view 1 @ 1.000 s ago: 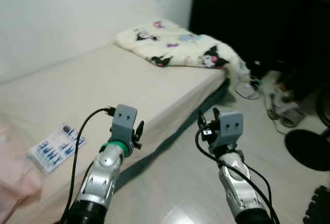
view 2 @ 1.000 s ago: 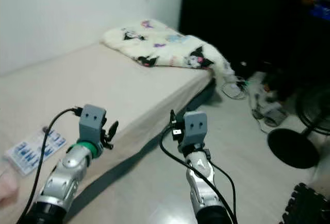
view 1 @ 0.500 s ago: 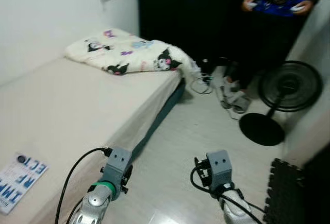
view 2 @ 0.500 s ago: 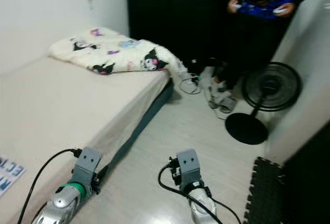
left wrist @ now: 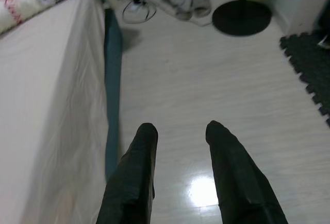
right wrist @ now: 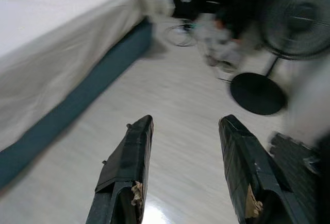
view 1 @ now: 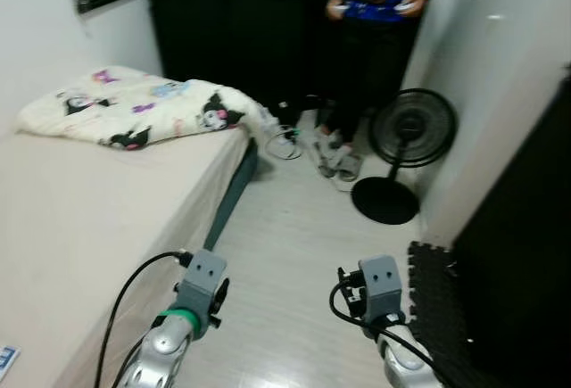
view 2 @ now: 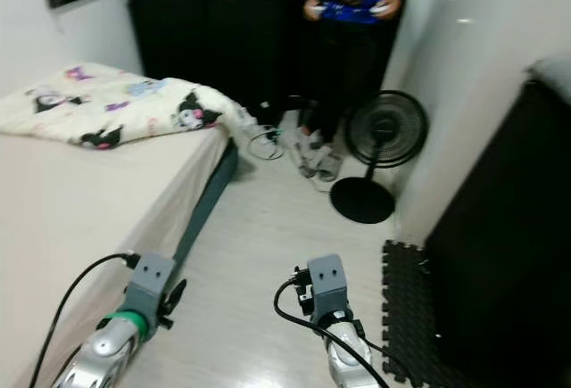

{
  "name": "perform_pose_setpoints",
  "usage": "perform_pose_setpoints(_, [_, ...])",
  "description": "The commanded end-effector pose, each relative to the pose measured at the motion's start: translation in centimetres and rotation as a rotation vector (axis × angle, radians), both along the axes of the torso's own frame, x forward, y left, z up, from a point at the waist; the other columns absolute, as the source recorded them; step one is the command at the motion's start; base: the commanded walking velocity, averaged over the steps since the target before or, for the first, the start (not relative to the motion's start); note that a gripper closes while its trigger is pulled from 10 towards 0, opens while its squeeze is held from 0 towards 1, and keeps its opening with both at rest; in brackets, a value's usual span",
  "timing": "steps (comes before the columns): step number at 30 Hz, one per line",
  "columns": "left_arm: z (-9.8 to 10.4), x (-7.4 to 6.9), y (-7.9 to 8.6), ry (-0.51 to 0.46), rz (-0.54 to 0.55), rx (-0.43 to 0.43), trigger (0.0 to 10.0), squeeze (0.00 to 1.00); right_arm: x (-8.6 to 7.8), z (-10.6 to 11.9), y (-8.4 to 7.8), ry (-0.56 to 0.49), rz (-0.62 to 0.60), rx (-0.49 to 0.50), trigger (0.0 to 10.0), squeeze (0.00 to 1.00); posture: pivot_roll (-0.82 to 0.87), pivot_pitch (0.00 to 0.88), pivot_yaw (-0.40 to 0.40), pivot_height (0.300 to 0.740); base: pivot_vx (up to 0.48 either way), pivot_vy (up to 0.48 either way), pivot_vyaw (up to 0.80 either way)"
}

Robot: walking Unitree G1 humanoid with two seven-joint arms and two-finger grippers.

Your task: Clean up the room

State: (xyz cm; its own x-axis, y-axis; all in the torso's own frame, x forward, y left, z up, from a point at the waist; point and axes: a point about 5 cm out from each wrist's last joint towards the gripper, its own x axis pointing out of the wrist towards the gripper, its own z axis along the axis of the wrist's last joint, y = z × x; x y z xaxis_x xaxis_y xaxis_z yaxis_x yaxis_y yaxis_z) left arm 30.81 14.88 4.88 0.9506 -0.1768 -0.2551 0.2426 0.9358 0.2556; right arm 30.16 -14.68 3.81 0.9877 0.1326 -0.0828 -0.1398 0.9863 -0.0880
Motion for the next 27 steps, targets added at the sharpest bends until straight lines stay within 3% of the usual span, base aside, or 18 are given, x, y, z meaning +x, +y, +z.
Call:
perform_pose_setpoints(1, [-1.36, -0.82, 0.80, 0.056, 0.016, 0.019, 10.0, 0.00, -0.67, -0.99, 0.65, 0.039, 0.005, 0.021, 10.0, 0.00, -0.10, 0.000, 0.098, 0.740, 0.000, 0.000, -0.80])
perform_pose_setpoints(22, [-1.41, -0.62, 0.88, 0.037, 0.005, 0.038, 10.0, 0.00, -0.21, -0.86, 1.14, 0.037, 0.001, 0.035, 10.0, 0.00, -0.10, 0.000, 0.104, 0.740, 0.000, 0.000, -0.80])
perform_pose_setpoints(27, [-1.28, -0.48, 1.26, 0.023, 0.030, 0.053, 10.0, 0.00, -0.19, -0.91, 1.47, 0.043, 0.025, 0.026, 10.0, 0.00, -0.07, 0.000, 0.075, 0.740, 0.000, 0.000, -0.80])
